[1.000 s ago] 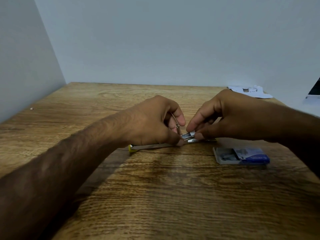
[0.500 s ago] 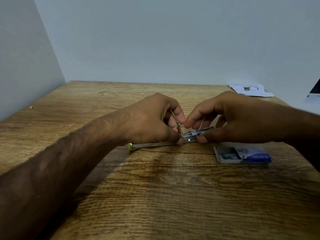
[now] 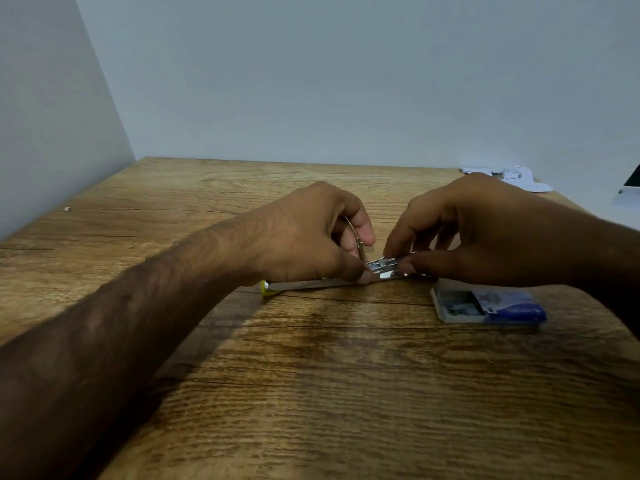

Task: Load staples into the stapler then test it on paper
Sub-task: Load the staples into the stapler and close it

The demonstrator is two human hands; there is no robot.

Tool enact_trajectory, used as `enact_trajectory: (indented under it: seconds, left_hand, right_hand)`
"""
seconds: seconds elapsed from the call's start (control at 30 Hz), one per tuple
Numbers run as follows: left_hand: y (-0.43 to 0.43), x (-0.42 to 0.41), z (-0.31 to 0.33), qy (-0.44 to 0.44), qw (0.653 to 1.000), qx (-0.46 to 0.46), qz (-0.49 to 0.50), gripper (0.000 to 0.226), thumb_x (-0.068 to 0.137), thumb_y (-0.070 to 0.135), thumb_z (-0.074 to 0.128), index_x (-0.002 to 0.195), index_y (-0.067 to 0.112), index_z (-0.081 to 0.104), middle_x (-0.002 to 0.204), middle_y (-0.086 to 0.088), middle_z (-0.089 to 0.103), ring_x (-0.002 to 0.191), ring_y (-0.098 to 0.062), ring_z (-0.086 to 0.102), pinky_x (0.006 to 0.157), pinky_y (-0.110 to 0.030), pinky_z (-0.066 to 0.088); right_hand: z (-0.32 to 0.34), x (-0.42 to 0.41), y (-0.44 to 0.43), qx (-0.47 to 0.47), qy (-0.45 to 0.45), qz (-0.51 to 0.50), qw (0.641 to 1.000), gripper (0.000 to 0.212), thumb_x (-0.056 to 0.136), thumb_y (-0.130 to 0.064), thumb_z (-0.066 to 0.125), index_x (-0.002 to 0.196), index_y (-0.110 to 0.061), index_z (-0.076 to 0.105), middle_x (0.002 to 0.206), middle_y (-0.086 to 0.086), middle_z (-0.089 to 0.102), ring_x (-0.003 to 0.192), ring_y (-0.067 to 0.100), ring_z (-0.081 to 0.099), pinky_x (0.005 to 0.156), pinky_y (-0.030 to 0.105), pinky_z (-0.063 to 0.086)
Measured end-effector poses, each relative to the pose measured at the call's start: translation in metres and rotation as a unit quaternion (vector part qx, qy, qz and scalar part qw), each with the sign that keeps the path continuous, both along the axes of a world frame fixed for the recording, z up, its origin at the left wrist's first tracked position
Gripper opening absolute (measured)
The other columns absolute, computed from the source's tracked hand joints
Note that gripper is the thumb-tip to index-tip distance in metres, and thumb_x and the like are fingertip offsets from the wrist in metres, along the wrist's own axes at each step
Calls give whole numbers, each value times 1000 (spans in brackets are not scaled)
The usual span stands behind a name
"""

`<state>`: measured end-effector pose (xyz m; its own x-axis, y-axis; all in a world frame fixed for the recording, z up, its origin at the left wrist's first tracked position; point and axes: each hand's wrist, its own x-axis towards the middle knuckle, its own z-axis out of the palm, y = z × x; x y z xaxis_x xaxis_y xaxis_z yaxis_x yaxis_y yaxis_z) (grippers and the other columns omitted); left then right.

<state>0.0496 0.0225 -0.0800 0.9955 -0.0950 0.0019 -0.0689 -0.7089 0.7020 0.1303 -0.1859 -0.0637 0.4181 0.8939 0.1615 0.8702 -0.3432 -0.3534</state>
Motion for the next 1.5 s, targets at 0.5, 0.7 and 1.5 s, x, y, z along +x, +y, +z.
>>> enact_trajectory:
  seconds: [0.5,0.7,1.5]
  left_hand:
    - [0,0,-2,-16,1000,1,6,34,72,13,90,99,19,70,87,-5,81,80,-23,76,84,-49,62]
    - [2,2,-3,-19,1000,-1,4,32,70,16,91,95,18,71,83,-2,81,73,-13,76,80,-36,62]
    - [-11,9,-24,-167,982,-13,91,8,78,26,87,84,25,82,68,10,77,67,-2,71,68,-26,56]
  right_hand:
    - [-1,0,0,-32,24,5,999,24,83,-41,68,103,-42,80,106,-18,74,104,0,67,88,39,59]
    - [7,10,-13,-35,61,7,998,25,81,-39,70,103,-40,82,100,-19,79,98,-1,73,83,34,64]
    - [-5,19,-8,81,184,-152,968,18,72,-3,90,77,-16,78,76,3,83,77,20,81,77,33,67]
